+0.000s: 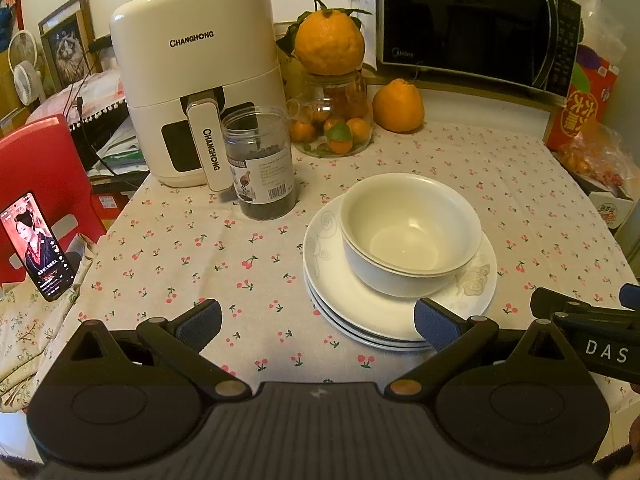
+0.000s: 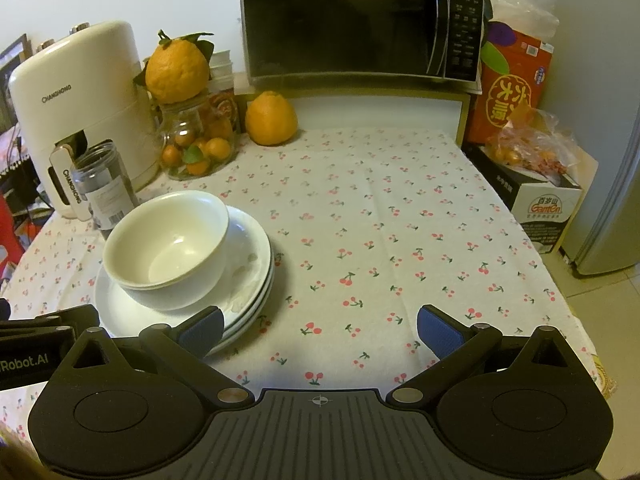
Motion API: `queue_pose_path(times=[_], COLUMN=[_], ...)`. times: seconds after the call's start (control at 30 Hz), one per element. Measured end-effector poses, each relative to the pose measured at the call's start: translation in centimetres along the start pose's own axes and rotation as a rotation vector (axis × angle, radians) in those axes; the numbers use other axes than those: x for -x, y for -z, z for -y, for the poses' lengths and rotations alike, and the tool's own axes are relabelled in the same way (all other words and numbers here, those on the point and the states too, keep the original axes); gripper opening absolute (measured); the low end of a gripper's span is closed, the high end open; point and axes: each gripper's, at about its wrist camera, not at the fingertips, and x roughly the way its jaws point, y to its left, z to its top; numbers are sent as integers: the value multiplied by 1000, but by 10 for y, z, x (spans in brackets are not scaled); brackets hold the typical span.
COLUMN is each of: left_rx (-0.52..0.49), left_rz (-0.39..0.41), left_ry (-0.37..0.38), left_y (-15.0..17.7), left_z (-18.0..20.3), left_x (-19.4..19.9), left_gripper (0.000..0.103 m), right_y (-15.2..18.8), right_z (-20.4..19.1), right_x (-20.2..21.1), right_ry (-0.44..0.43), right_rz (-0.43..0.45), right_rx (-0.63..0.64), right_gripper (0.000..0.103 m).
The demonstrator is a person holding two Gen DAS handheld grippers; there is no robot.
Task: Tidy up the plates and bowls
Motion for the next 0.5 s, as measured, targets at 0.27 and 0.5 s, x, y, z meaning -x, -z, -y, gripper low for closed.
queue_pose_path(times=[0.27,0.5], left_rx=[1,-2], left_rz=[-2,-5], left_ry=[1,7], left_y=[0,2], left_z=[1,1], left_x=[0,-1], left_gripper=[103,103], right_y=[0,0], right_z=[0,0], right_x=[0,0], right_ry=[0,-1], right_rz=[0,-2], right_rx=[1,1], right_gripper=[103,103])
